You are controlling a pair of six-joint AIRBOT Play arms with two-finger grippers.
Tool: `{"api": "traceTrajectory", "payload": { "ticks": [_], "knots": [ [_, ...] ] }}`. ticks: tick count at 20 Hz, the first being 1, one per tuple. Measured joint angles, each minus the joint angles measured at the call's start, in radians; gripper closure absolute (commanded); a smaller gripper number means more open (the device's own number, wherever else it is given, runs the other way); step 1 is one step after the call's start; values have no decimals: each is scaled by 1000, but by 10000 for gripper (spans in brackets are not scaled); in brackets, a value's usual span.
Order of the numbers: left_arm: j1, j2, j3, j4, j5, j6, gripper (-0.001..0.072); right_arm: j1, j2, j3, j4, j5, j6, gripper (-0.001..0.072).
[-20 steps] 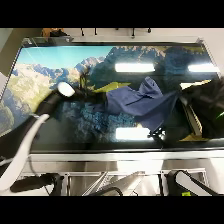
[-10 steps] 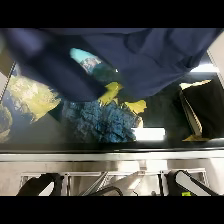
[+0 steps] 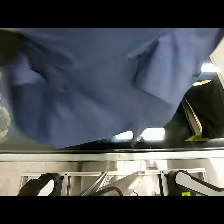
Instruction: Fold the shirts.
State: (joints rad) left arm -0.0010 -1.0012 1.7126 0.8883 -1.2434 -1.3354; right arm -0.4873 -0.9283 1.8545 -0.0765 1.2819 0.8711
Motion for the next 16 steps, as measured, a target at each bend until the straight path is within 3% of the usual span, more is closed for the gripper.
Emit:
{"api": "traceTrajectory", "payload": {
  "ticks": [3, 8, 9, 10, 11, 12, 16],
  "knots": [
    [-17, -171, -113, -56, 9, 57, 690, 148, -92, -178, -135, -47, -42, 691],
    [-45, -542, -193, -87, 104, 161, 689, 317, -374, -365, -315, -301, -106, 691],
    [-41, -615, -171, -93, 119, 171, 687, 328, -431, -373, -322, -356, -110, 670],
    [-35, -690, -133, -97, 126, 178, 672, 335, -475, -375, -323, -395, -114, 491],
    [-27, -753, -86, -99, 124, 179, 304, 338, -507, -373, -323, -425, -117, 369],
    [-18, -803, -35, -101, 114, 178, 16, 336, -531, -369, -324, -449, -122, 364],
    [48, -913, 182, -103, 20, 166, 14, 269, -527, -357, -352, -433, -89, 366]
  ]
}}
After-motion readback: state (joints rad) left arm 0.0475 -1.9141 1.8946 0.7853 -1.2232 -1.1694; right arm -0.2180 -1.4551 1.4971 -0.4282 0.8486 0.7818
